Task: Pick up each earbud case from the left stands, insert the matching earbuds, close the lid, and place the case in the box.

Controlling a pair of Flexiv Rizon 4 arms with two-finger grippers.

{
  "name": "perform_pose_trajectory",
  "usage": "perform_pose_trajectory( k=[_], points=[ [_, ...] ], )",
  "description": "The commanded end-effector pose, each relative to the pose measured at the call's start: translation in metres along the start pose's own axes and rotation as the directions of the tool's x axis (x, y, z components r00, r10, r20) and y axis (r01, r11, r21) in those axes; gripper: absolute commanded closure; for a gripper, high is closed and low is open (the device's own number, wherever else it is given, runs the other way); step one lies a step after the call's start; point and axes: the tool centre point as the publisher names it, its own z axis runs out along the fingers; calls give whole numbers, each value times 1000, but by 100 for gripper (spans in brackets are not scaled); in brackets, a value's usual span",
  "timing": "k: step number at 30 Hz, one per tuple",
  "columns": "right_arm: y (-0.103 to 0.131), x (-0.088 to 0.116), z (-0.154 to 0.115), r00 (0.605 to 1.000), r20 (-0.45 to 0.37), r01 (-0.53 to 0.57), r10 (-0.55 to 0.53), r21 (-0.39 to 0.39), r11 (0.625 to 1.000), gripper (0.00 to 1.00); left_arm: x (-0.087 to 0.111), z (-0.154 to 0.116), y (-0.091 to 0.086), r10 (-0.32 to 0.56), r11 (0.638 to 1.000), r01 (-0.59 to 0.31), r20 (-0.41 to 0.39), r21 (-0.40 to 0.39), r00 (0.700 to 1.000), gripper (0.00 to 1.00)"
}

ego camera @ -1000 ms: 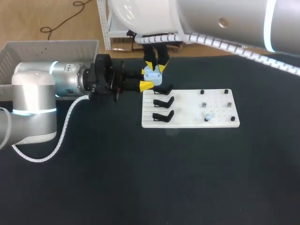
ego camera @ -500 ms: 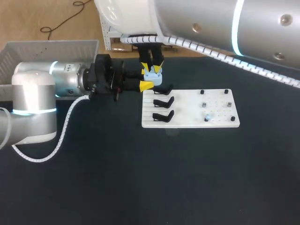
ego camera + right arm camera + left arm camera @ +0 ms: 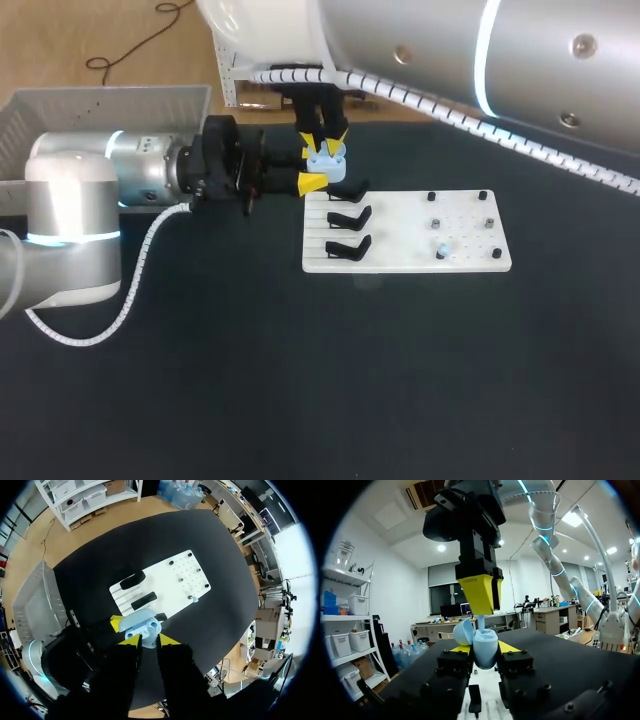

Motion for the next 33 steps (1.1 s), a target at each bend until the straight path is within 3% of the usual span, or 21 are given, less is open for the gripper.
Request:
perform_pose_trajectory(
  k=[1,33],
  points=[
    [-3,0,1,1000,-4,-3,3,-5,1000,100,1,1,-1,3,1000,-3,1,-4,1000,100],
    [-4,-2,10,1000,21,-8,8,9,1000,100,1,1,-1,3,1000,-3,1,-4,1000,100]
  ],
)
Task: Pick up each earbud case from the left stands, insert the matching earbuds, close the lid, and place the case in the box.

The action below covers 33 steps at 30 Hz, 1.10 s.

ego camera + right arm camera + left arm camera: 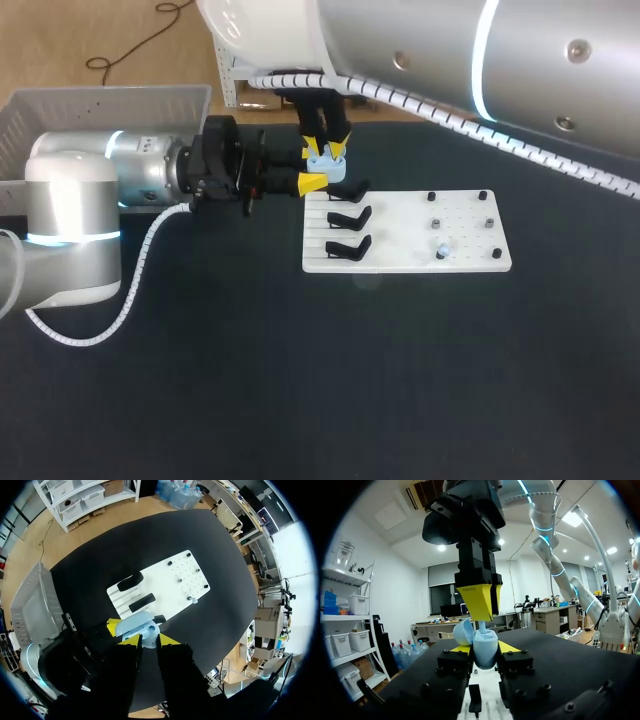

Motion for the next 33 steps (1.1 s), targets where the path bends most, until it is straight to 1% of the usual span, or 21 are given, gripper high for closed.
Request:
perform_pose_trajectory(
  k=[1,12,13,15,16,17,18,20,22,23,25,27,28,29,30,32,33],
  points=[
    [-2,2,3,1000,11,-2,2,-2,1000,100,0,1,-1,3,1000,-3,2,-3,1000,100],
    [-3,3,7,1000,13,-5,5,5,1000,100,0,1,-1,3,1000,-3,2,-3,1000,100],
    [-3,3,7,1000,13,-5,5,2,1000,79,0,1,-1,3,1000,-3,2,-3,1000,100],
    [-3,4,5,1000,11,-5,5,-4,1000,29,0,1,-1,3,1000,-3,2,-3,1000,100],
    [-4,5,4,1000,13,-4,4,-8,1000,15,0,1,-1,3,1000,-3,2,-3,1000,100],
    [-4,6,3,1000,15,-3,4,-14,1000,5,0,1,-1,3,1000,-3,2,-3,1000,100],
    [-6,7,1,1000,17,-3,3,-21,1000,0,0,1,-1,3,1000,-3,2,-3,1000,100],
    [-10,11,-5,999,37,7,-5,-63,998,0,0,1,-1,3,1000,-3,2,-3,1000,100],
    [-17,14,-9,999,46,13,-9,-85,996,7,0,1,-1,3,1000,-3,2,-3,1000,100],
    [-19,15,-11,999,46,15,-11,-90,996,7,0,1,-1,3,1000,-3,2,-3,1000,100],
    [-30,18,-14,998,38,51,-46,-161,986,7,0,1,-1,3,1000,-3,2,-3,1000,100],
    [-41,19,-14,990,-40,121,-136,-263,957,6,0,1,-1,3,1000,-3,2,-3,1000,100],
    [-48,19,-13,983,-42,155,-177,-313,937,7,0,1,-1,3,1000,-3,2,-3,1000,100],
    [-52,18,-12,982,-23,171,-189,-327,929,10,0,1,-1,3,1000,-3,2,-3,1000,100],
    [-62,17,-9,978,15,201,-209,-352,914,14,0,1,-1,3,1000,-3,2,-3,1000,100],
    [-77,16,-4,966,41,248,-254,-406,879,14,0,1,-1,3,1000,-3,2,-3,1000,100],
    [-84,15,-1,967,47,248,-251,-408,879,13,0,1,-1,3,1000,-3,2,-3,1000,100]
  ],
)
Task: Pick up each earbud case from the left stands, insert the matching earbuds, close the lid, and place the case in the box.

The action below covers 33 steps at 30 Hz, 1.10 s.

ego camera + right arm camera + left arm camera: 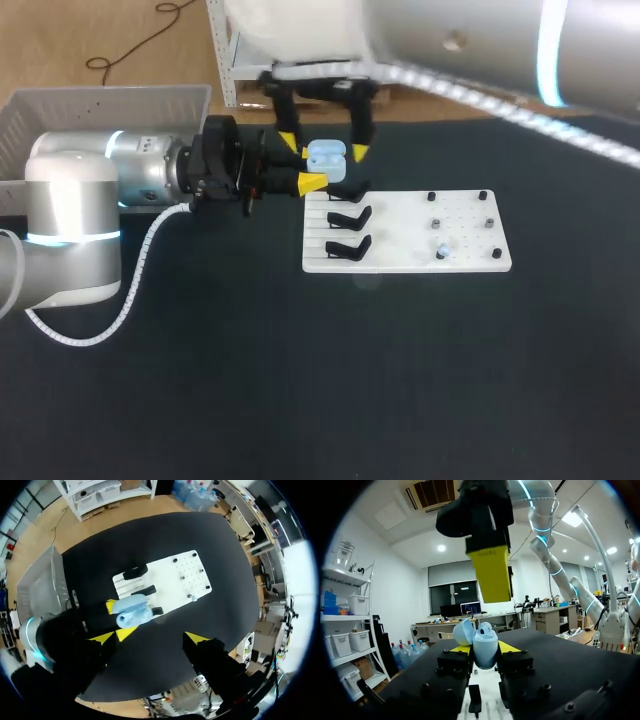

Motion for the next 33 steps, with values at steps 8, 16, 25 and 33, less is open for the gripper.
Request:
perform_pose_trajectory(
  k=[8,16,25,33],
  points=[
    [-99,9,30,990,134,99,-41,-456,884,33,1,0,-1,3,1000,-3,1,-4,1000,100],
    [-118,10,51,987,160,75,6,-494,866,38,1,0,-1,3,1000,-3,1,-4,1000,100],
    [-128,7,86,990,137,46,22,-471,881,34,1,0,-1,3,1000,-3,1,-4,1000,100],
    [-128,-5,116,990,111,-27,87,-454,891,47,1,0,-1,3,1000,-3,1,-4,1000,100]
  ],
)
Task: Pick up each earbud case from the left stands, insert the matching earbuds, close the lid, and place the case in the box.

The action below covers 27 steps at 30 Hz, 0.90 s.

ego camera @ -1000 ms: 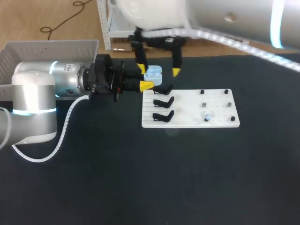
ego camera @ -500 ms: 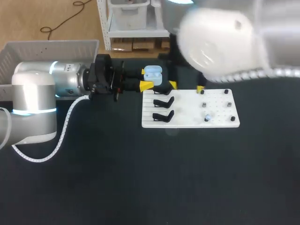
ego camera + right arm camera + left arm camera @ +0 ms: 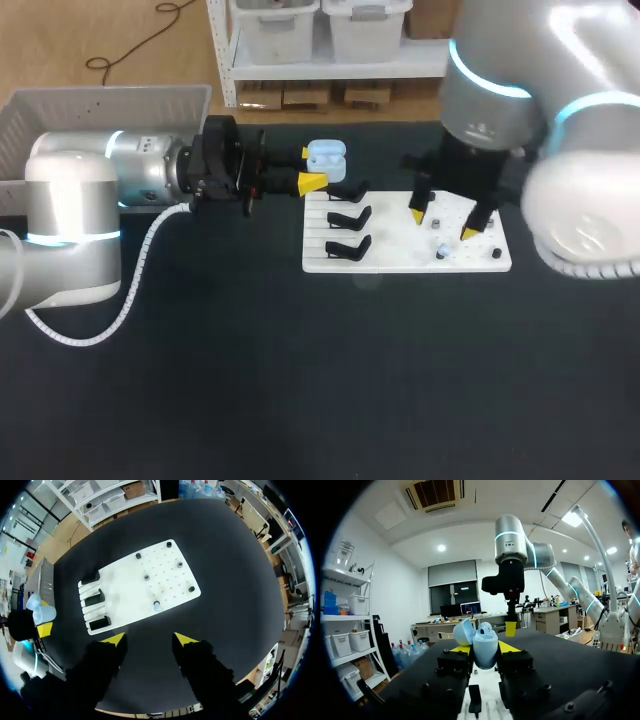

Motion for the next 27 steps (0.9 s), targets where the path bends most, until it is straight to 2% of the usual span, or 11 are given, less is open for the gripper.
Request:
perform_pose_trajectory(
  k=[1,10,27],
  points=[
    [-2,-3,19,1000,18,-19,23,-199,980,50,1,0,-1,3,1000,-3,1,-4,1000,100],
    [-2,-6,51,999,48,-18,22,-84,996,55,1,0,-1,3,1000,-3,1,-4,1000,100],
    [-17,-16,74,993,48,-107,106,10,994,62,1,0,-1,3,1000,-3,1,-4,1000,100]
  ],
)
